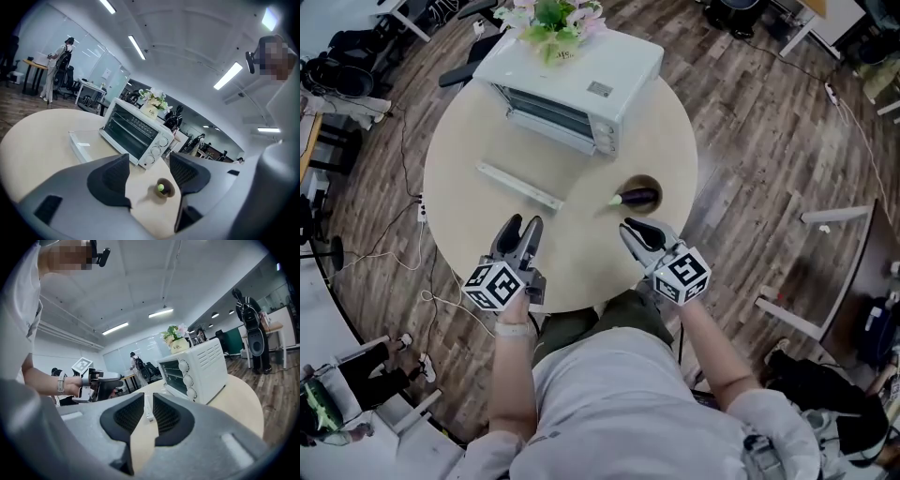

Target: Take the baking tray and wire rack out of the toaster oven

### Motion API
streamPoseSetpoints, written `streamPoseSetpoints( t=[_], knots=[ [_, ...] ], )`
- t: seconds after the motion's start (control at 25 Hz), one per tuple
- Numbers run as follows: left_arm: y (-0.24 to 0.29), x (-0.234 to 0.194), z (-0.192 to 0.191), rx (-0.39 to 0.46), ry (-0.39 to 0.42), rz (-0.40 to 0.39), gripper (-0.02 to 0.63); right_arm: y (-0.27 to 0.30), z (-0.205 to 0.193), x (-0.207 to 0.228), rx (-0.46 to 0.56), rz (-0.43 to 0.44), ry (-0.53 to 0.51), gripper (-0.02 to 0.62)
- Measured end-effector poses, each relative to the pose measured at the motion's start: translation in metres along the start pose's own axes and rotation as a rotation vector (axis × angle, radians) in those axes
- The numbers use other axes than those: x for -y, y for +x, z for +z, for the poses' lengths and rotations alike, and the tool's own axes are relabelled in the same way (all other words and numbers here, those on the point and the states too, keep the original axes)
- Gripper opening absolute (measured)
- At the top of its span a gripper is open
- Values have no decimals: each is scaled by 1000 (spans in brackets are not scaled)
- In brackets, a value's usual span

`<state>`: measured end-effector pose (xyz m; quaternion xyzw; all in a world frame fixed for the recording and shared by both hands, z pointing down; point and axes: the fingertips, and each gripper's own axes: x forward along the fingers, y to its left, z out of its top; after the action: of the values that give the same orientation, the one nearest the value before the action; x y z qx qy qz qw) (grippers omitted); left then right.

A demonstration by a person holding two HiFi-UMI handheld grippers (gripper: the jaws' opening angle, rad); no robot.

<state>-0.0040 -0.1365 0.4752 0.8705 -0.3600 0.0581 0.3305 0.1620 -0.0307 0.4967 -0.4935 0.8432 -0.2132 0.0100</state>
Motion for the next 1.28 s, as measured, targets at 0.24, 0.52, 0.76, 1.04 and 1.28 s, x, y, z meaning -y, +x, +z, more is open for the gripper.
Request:
streamPoseSetpoints(
  t=[0.24, 0.52, 0.76, 1.04, 1.28],
  knots=[
    [32, -10, 15, -19, -23, -16, 256, 7, 4, 3, -13, -24, -9, 46],
    [73, -27, 42, -42, -14, -74, 256, 12, 9, 9, -33, -111, -7, 46],
    [110, -39, 67, -58, 19, -115, 256, 16, 3, 15, -56, -176, 15, 46],
    [163, -59, 86, -86, 8, -152, 256, 31, 8, 18, -47, -236, 34, 46],
    [207, -87, 83, -101, -141, -187, 256, 40, 1, 16, -76, -277, 48, 46]
  ],
)
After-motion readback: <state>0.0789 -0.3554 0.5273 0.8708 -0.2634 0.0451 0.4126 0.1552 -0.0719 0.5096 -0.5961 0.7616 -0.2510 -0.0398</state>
